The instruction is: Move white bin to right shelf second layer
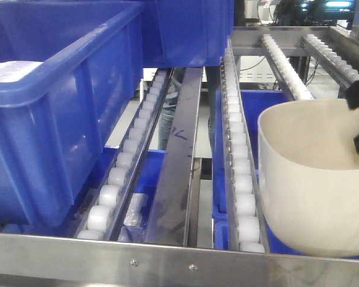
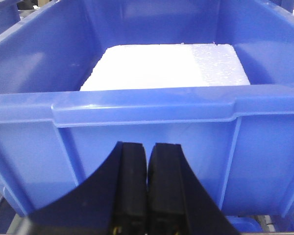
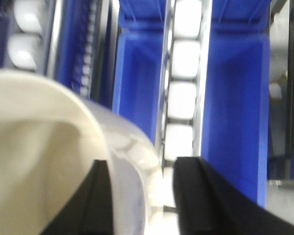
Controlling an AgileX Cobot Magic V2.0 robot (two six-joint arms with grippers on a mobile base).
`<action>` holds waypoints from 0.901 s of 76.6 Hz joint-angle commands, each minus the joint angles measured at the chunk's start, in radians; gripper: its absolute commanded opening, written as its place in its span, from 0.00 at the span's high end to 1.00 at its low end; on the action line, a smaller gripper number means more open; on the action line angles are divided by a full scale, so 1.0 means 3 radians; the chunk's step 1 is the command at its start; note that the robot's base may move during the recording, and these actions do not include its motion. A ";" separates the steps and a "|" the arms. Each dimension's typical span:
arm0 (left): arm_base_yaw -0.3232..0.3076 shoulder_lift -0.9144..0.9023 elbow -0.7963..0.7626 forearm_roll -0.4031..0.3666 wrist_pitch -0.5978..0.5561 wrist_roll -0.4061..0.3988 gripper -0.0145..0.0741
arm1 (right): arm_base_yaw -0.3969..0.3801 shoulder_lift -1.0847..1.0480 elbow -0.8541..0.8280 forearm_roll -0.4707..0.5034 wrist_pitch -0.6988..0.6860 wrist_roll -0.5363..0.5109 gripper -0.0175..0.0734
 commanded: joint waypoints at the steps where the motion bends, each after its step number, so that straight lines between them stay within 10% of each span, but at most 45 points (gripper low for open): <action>1: -0.0011 -0.0046 0.0123 0.0000 -0.0286 -0.0018 0.74 | -0.0009 -0.0291 -0.0046 -0.0018 -0.0240 -0.0084 0.38; 32: -0.0011 -0.0046 0.0123 0.0000 -0.0286 -0.0018 0.74 | -0.0440 -0.1821 0.0809 0.0733 -0.0587 -0.1929 0.40; 49: -0.0011 -0.0046 0.0123 0.0000 -0.0286 -0.0018 0.74 | -0.0472 -0.2675 0.1074 0.0639 -0.0597 -0.1793 0.73; 69: -0.0011 -0.0046 0.0123 0.0000 -0.0286 -0.0018 0.74 | -0.0472 -0.3172 0.1093 -0.0214 -0.0589 -0.0295 0.79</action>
